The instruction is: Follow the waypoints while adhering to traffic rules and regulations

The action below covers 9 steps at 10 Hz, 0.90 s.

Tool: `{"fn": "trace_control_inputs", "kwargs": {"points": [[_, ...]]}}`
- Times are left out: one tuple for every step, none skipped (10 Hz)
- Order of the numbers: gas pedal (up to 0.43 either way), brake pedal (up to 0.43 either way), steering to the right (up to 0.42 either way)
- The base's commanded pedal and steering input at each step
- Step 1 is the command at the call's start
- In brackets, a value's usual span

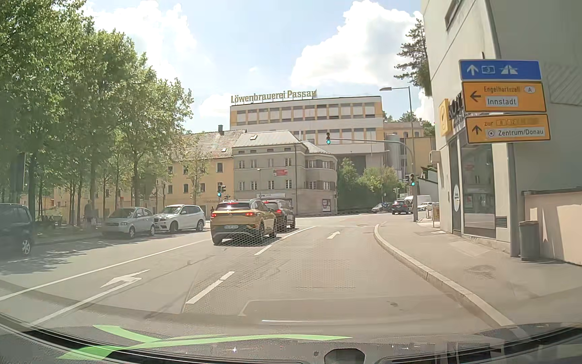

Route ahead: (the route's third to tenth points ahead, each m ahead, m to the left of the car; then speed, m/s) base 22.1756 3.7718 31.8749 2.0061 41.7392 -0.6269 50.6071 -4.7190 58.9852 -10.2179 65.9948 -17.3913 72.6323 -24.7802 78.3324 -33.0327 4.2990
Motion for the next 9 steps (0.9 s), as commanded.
{"fn": "trace_control_inputs", "kwargs": {"points": [[0.13,0.0,-0.004],[0.15,0.0,-0.004],[0.157,0.0,-0.003],[0.169,0.0,0.001],[0.197,0.0,0.004],[0.209,0.0,0.007],[0.209,0.0,0.009],[0.209,0.0,0.012],[0.209,0.0,0.016]]}}
